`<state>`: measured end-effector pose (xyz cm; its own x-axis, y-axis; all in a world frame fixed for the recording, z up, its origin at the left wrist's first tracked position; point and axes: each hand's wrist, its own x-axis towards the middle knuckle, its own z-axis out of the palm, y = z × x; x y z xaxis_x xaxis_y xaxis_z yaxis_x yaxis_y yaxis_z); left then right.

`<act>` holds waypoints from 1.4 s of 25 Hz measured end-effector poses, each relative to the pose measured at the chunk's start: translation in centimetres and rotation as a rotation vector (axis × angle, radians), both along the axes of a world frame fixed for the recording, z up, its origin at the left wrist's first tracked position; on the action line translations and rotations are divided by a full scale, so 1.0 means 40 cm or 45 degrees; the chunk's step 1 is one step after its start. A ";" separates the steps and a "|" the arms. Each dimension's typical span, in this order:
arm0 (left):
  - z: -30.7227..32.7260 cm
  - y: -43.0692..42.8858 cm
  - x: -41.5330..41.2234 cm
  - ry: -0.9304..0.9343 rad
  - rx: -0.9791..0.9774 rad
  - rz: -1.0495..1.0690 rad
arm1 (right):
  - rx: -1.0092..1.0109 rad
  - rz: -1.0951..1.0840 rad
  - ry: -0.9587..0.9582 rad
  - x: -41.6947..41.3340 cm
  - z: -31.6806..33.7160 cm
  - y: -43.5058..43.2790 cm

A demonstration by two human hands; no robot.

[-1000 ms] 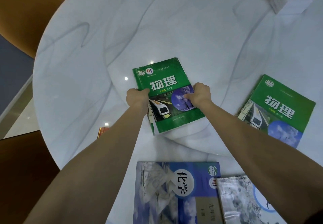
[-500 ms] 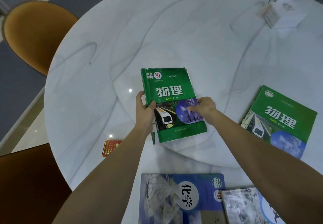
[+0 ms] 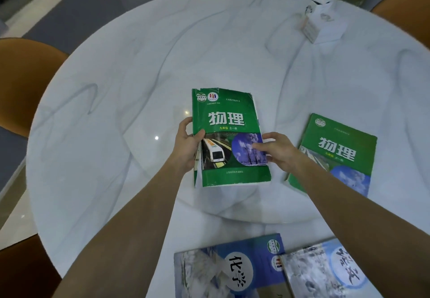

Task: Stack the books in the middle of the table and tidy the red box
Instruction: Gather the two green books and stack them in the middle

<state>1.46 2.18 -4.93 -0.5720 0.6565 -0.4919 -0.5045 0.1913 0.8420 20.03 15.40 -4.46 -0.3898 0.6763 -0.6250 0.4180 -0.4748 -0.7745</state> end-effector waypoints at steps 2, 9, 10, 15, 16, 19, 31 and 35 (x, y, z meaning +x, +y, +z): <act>-0.010 0.039 0.011 0.052 -0.046 -0.039 | 0.032 -0.077 -0.017 0.024 -0.001 0.020; -0.086 0.114 0.072 0.241 -0.236 -0.159 | 0.245 -0.052 -0.326 0.064 -0.052 0.039; -0.096 0.112 0.076 0.289 -0.276 -0.169 | 0.251 -0.020 -0.358 0.064 -0.059 0.035; -0.107 0.097 0.108 0.589 -0.441 -0.163 | 0.401 0.123 -0.536 0.064 -0.086 0.011; -0.107 0.095 0.116 0.679 -0.475 -0.177 | 0.435 0.154 -0.576 0.064 -0.087 0.008; -0.105 0.095 0.129 0.982 -0.686 -0.329 | 0.506 0.255 -0.700 0.064 -0.087 0.011; -0.012 0.163 0.194 1.850 -0.778 -0.941 | 0.876 0.557 -0.838 0.138 -0.020 0.046; 0.012 0.232 0.260 2.051 -0.614 -1.145 | 1.094 0.588 -1.005 0.227 -0.003 0.081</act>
